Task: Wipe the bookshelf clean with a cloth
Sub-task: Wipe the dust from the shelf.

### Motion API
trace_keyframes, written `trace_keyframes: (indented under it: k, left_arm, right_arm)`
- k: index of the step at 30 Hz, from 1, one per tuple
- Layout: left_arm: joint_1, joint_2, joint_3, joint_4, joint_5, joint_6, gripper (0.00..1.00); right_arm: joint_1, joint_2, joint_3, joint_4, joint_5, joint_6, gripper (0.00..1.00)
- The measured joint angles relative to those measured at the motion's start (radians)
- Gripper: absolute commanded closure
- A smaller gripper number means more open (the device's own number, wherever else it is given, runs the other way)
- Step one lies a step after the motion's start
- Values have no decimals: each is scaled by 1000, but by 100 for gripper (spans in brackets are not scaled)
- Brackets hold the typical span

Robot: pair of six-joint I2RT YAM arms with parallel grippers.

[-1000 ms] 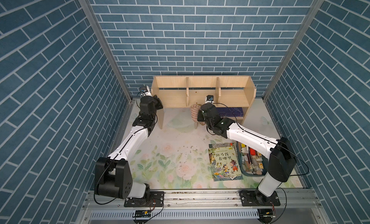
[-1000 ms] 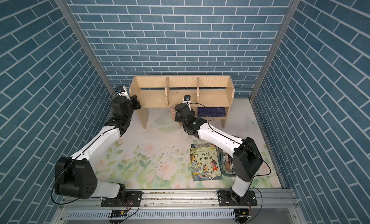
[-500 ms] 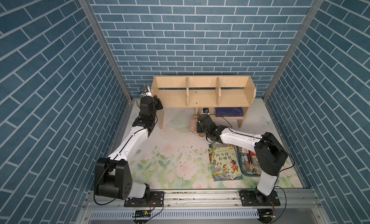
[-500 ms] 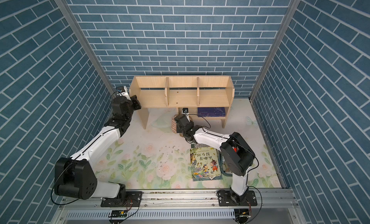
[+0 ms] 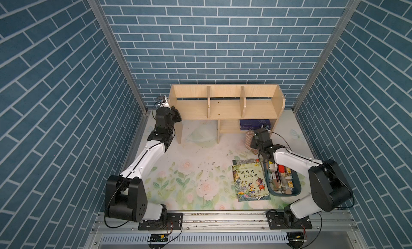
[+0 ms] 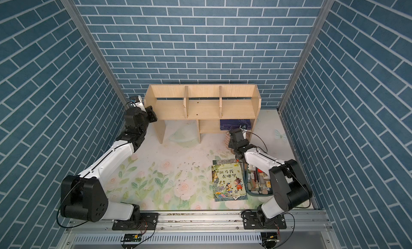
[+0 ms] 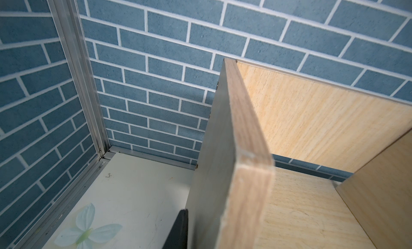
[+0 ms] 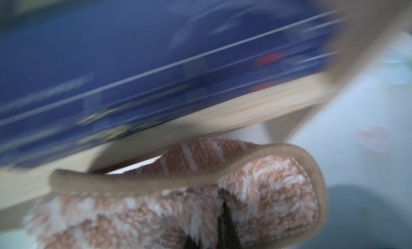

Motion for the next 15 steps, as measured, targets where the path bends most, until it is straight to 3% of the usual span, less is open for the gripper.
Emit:
trace_keyframes:
  k: [3,7,10,15]
  left_arm:
    - [0,0,0,0,0,0,95]
    - [0,0,0,0,1,0,95]
    - [0,0,0,0,3,1,96]
    - [0,0,0,0,6,3,100]
  right_arm:
    - [-72,-46,-7,-7,-4,-13,100]
    - [-82,-34,22,-8,-32,-34,100]
    - [-20,21,71,-2,-42,-39,100]
    - [175,149,183,6,-30,-40,100]
